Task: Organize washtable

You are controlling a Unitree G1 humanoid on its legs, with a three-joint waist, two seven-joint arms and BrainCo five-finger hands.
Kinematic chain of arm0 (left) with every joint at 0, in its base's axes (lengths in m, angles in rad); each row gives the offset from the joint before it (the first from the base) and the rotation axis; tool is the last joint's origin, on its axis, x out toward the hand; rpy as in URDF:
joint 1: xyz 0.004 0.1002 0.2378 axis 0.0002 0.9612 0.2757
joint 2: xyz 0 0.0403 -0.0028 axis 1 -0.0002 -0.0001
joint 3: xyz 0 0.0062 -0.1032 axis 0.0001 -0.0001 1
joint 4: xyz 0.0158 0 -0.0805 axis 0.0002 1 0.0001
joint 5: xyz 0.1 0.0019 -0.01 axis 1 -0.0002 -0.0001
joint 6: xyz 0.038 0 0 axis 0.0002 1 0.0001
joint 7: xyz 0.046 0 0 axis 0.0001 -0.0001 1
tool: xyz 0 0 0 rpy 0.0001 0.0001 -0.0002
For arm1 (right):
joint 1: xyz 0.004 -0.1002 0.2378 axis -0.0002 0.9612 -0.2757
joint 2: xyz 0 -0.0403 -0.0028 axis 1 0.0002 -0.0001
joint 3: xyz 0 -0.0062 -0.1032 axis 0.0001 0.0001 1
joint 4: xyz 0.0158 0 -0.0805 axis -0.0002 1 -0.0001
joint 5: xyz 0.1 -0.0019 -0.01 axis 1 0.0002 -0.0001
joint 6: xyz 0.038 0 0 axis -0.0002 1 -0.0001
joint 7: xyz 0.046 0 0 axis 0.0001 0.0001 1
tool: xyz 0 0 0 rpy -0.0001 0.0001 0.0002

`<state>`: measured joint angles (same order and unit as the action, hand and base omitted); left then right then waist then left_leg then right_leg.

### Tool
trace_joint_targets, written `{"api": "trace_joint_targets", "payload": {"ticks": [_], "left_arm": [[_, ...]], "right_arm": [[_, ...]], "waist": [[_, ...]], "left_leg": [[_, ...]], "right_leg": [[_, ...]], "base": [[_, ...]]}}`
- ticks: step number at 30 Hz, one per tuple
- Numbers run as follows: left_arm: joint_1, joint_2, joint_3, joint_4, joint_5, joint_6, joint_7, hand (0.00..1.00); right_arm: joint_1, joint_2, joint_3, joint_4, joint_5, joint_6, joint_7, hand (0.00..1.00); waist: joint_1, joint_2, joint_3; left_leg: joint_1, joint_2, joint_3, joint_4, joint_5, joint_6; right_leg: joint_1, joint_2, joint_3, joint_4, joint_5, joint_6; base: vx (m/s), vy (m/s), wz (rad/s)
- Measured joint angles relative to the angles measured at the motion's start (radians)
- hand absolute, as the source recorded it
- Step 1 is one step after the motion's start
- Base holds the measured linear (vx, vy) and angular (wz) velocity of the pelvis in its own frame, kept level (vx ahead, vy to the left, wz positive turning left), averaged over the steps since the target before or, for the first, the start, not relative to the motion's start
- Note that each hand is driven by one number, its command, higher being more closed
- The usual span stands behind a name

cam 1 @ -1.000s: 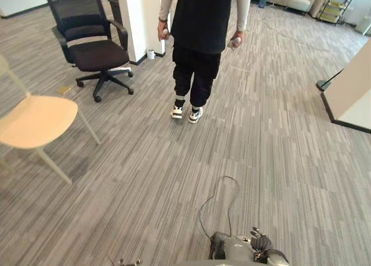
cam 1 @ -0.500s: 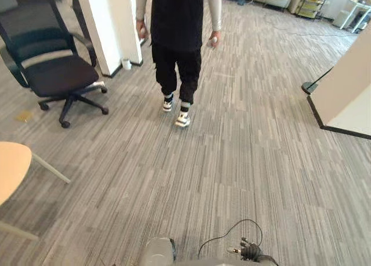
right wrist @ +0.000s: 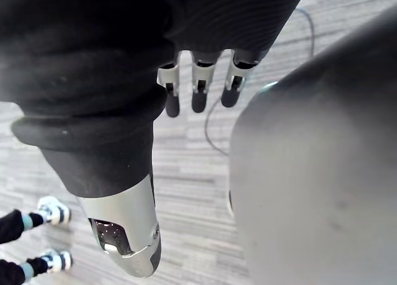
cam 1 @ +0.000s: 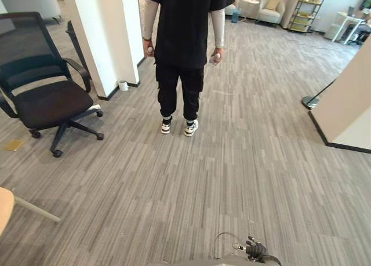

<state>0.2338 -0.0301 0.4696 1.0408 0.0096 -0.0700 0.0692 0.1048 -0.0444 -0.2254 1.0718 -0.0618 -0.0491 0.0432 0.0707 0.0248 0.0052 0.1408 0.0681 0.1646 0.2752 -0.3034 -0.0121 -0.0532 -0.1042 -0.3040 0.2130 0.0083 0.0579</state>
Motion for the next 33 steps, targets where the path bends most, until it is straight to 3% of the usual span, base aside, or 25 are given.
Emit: {"api": "trace_joint_targets", "payload": {"ticks": [2,3,4,5,19,33], "left_arm": [[0.001,0.006,0.0,0.009,-0.001,-0.007,-0.002,0.0],[0.003,0.01,-0.001,0.01,-0.001,-0.01,-0.002,0.0],[0.006,0.011,-0.018,0.012,-0.001,-0.015,-0.001,0.0],[0.006,0.113,-0.194,0.068,0.002,-0.02,-0.002,0.0],[0.011,0.112,-0.195,0.075,-0.051,-0.027,-0.003,0.0],[-0.005,0.096,-0.198,0.098,-0.118,-0.048,-0.005,0.0]], "right_arm": [[-0.001,0.007,-0.005,0.002,0.001,0.003,-0.003,0.0],[-0.002,0.01,-0.007,0.003,0.001,0.004,-0.004,0.0],[-0.003,0.01,-0.011,0.01,-0.001,0.009,-0.006,0.0],[-0.032,0.019,-0.003,0.089,-0.01,0.009,-0.017,0.0],[-0.03,0.02,-0.033,0.09,0.01,0.002,-0.026,0.0],[-0.033,0.016,-0.116,0.111,0.045,-0.015,-0.062,0.0]], "waist": [[0.003,-0.022,0.007],[0.002,-0.029,0.007],[-0.004,-0.023,0.001],[-0.002,-0.061,-0.013],[-0.003,-0.058,-0.014],[-0.004,-0.036,-0.012]], "left_leg": [[-0.036,-0.023,-0.019,0.082,0.04,-0.043],[-0.044,-0.032,-0.025,0.075,0.019,-0.022],[-0.018,-0.03,-0.032,-0.085,0.044,-0.025],[-0.063,-0.089,-0.094,-0.118,0.094,0.043],[-0.075,-0.086,-0.07,-0.158,0.105,0.039],[-0.057,-0.078,-0.064,-0.207,0.117,0.024]], "right_leg": [[0.056,-0.02,0.005,-0.095,0.042,0.002],[0.07,-0.032,0.004,-0.11,0.047,0.008],[0.091,-0.038,-0.002,-0.133,0.056,0.021],[0.102,-0.054,0.032,-0.266,0.059,0.032],[0.065,-0.048,0.057,-0.273,0.059,0.032],[0.069,-0.038,0.057,-0.309,0.075,0.049]], "base": [[0.17,0.005,-0.04],[0.11,0.031,0.19],[0.05,0.02,0.18],[0.03,0.007,0.15],[0.0,-0.001,-0.05],[0.07,-0.018,0.0]]}}
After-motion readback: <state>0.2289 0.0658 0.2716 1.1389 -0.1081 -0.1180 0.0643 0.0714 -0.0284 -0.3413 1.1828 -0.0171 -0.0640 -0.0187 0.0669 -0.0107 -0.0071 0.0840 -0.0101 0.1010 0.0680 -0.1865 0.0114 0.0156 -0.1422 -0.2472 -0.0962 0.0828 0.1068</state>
